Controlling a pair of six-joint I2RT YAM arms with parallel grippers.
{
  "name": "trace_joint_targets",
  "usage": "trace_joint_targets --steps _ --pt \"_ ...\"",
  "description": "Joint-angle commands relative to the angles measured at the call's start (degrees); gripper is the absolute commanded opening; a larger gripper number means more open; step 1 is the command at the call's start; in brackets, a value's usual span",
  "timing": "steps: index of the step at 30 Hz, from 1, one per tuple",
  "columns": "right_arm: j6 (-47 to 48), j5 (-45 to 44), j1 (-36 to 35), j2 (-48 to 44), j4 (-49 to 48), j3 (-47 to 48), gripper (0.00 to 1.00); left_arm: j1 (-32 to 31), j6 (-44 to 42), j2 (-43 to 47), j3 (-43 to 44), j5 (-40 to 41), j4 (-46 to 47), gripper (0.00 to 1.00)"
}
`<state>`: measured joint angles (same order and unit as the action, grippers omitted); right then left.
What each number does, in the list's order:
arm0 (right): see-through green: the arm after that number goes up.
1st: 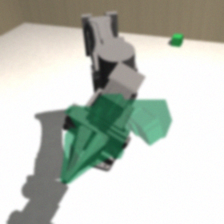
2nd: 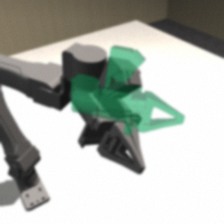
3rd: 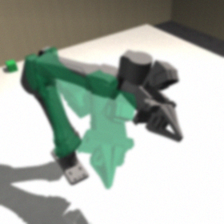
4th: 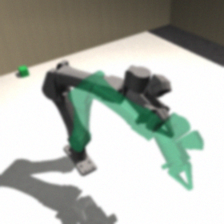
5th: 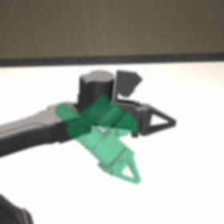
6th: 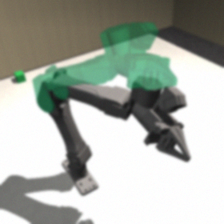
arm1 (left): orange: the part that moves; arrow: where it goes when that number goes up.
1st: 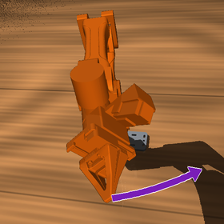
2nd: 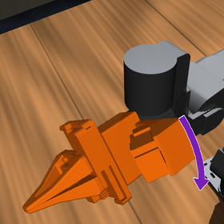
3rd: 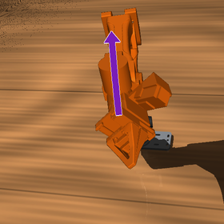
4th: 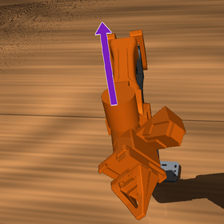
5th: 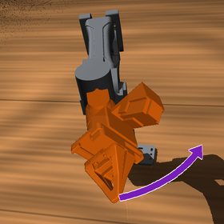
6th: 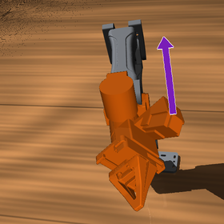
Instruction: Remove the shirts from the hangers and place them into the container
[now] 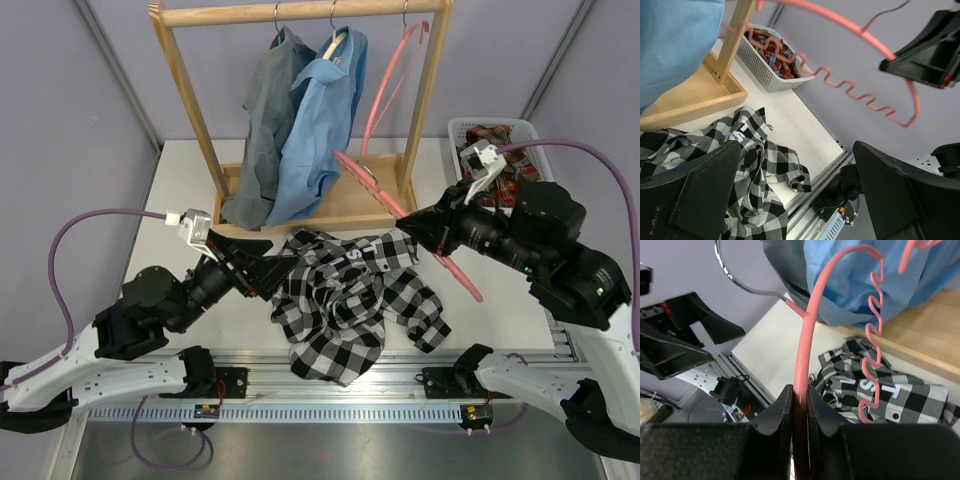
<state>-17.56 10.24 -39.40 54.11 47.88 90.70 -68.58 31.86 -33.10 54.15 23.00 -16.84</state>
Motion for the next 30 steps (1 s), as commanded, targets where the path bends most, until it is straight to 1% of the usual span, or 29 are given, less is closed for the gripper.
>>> trace_joint_targets --steps 1,10,14,24,30 --pt "1.74 0.84 -0.42 -2.16 -3.14 4.75 0.0 -0.24 0.75 -0.2 -0.19 1.08 1.55 0.99" --pt "2.0 -7.42 -0.42 -3.31 -3.58 3.79 0.0 -0.33 0.93 -1.97 0.69 0.64 1.2 0.99" --pt "2.09 -9.01 -0.42 -3.92 -3.84 3.52 0.0 -0.24 1.01 -2.05 0.87 0.81 1.02 0.99" --pt "1.92 -7.26 -0.42 -5.15 -5.34 2.73 0.0 -0.24 1.28 -2.76 1.13 0.11 0.93 0.99" --pt "2.09 -6.73 -0.42 -8.49 -8.33 1.07 0.0 -0.24 1.63 -2.67 0.61 0.2 0.76 0.99"
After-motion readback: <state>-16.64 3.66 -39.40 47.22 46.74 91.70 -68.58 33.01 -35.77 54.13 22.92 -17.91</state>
